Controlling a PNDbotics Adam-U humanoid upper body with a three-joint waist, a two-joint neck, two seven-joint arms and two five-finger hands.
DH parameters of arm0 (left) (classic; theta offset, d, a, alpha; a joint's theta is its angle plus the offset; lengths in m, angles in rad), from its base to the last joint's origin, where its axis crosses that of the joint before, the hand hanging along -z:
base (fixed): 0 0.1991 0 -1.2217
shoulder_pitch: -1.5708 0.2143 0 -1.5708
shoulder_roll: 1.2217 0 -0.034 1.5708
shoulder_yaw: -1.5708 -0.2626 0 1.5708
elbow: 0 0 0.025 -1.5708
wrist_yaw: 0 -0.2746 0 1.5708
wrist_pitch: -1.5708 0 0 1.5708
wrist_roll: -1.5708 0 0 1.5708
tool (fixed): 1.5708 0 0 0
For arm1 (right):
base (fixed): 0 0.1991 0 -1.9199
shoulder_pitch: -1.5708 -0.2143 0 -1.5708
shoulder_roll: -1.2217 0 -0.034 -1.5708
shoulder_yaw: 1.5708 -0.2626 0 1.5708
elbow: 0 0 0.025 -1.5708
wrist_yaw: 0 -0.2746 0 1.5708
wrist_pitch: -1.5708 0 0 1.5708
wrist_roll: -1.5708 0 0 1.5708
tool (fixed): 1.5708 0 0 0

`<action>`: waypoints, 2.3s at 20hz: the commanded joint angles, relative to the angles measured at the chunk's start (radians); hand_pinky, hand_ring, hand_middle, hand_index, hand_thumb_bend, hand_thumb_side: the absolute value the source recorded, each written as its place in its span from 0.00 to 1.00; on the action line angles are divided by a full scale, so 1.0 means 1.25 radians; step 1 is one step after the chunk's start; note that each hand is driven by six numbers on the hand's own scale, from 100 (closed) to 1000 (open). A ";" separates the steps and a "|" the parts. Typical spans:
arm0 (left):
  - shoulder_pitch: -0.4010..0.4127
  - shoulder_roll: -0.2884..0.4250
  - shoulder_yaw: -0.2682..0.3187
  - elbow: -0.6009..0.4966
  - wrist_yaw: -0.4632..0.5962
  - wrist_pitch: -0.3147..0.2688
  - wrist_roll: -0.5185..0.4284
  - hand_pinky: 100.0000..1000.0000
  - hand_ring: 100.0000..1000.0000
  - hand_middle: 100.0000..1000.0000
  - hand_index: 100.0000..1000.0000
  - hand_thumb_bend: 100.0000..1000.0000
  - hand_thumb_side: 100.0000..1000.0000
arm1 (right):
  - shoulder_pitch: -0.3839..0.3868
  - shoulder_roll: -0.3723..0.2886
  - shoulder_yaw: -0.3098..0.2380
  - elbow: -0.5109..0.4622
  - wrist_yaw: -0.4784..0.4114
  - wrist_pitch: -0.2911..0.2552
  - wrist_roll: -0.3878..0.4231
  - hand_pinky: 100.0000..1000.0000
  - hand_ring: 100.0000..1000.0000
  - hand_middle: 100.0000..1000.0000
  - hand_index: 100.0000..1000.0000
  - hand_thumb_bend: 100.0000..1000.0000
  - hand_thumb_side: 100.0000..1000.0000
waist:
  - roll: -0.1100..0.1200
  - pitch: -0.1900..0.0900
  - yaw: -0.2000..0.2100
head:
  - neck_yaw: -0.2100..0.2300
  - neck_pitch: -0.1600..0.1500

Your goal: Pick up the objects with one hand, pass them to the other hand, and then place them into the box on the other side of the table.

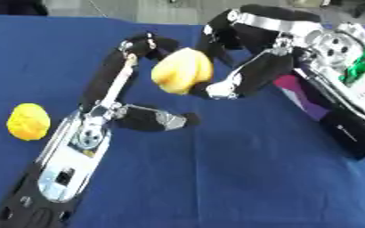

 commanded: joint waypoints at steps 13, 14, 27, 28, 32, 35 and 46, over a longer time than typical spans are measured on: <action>0.044 0.076 0.047 0.021 -0.030 0.055 0.046 0.68 0.61 0.64 0.77 0.91 0.27 | 0.055 -0.086 -0.082 -0.017 -0.039 -0.034 -0.067 0.74 0.51 0.13 0.47 0.38 0.00 | 0.020 -0.031 -0.037 | -0.003 0.007; 0.048 0.084 0.050 0.020 -0.030 0.057 0.047 0.68 0.61 0.64 0.77 0.91 0.27 | 0.063 -0.093 -0.091 -0.017 -0.046 -0.038 -0.076 0.74 0.51 0.13 0.47 0.38 0.00 | 0.021 -0.032 -0.041 | -0.004 0.008; 0.113 0.211 0.105 -0.042 0.000 0.103 0.052 0.69 0.62 0.64 0.76 0.90 0.32 | 0.287 -0.233 -0.279 -0.017 -0.153 -0.080 -0.288 0.74 0.51 0.14 0.48 0.39 0.00 | 0.045 -0.034 -0.063 | -0.009 0.004; 0.117 0.221 0.110 -0.051 0.004 0.106 0.053 0.69 0.62 0.64 0.76 0.90 0.32 | 0.307 -0.242 -0.295 -0.017 -0.159 -0.081 -0.307 0.74 0.51 0.14 0.48 0.39 0.00 | 0.047 -0.033 -0.063 | -0.013 0.004; 0.133 0.255 0.130 -0.085 0.025 0.122 0.061 0.69 0.62 0.64 0.76 0.89 0.32 | 0.382 -0.276 -0.351 0.010 -0.184 -0.092 -0.372 0.74 0.51 0.14 0.48 0.39 0.00 | 0.052 -0.029 -0.060 | -0.033 0.003; 0.142 0.272 0.142 -0.106 0.037 0.133 0.069 0.69 0.62 0.64 0.76 0.90 0.32 | 0.421 -0.290 -0.376 0.047 -0.189 -0.105 -0.398 0.74 0.51 0.15 0.48 0.39 0.00 | 0.055 -0.026 -0.058 | -0.043 -0.001; 0.163 0.313 0.187 -0.160 0.067 0.157 0.107 0.69 0.62 0.64 0.76 0.90 0.31 | 0.518 -0.303 -0.428 0.190 -0.108 -0.154 -0.463 0.74 0.52 0.16 0.49 0.39 0.00 | 0.064 -0.014 -0.052 | -0.081 -0.023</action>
